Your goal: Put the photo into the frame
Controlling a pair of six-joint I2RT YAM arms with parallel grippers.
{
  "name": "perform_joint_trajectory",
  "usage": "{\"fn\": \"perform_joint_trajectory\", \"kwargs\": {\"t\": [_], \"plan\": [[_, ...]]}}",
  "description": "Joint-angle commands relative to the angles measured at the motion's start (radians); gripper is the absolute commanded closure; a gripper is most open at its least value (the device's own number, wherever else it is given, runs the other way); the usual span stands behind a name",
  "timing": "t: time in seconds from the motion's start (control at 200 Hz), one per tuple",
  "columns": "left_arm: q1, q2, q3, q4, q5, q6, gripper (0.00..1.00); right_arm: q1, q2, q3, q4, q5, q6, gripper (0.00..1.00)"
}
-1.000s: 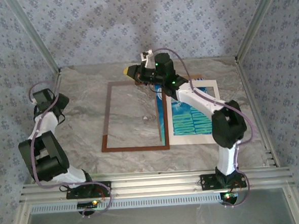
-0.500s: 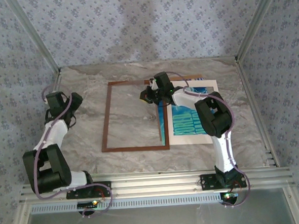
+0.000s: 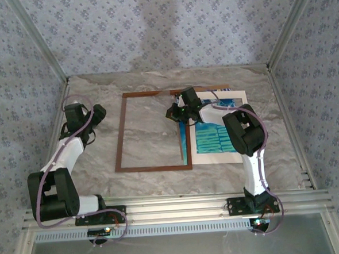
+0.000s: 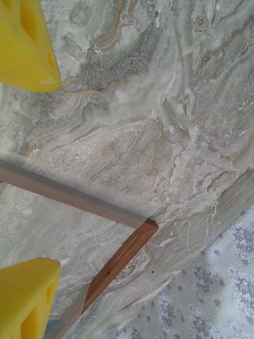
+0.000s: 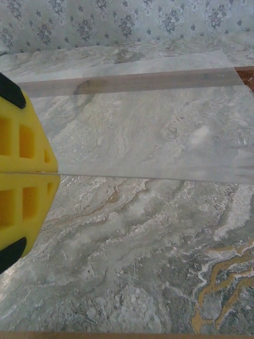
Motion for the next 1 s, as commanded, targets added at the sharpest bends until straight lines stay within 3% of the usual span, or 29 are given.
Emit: {"fn": "perform_joint_trajectory", "kwargs": {"t": [0.0, 0.51, 0.995], "plan": [[-0.007, -0.001, -0.003, 0.024, 0.010, 0.025, 0.18, -0.003, -0.062, -0.023, 0.080, 0.014, 0.005, 1.00], [-0.009, 0.024, -0.003, 0.027, 0.012, 0.039, 0.18, -0.003, -0.087, -0.064, 0.188, 0.037, 0.056, 1.00], [-0.028, 0.028, 0.002, 0.038, 0.106, 0.066, 0.13, -0.014, -0.069, -0.057, 0.102, 0.043, -0.008, 1.00]]}}
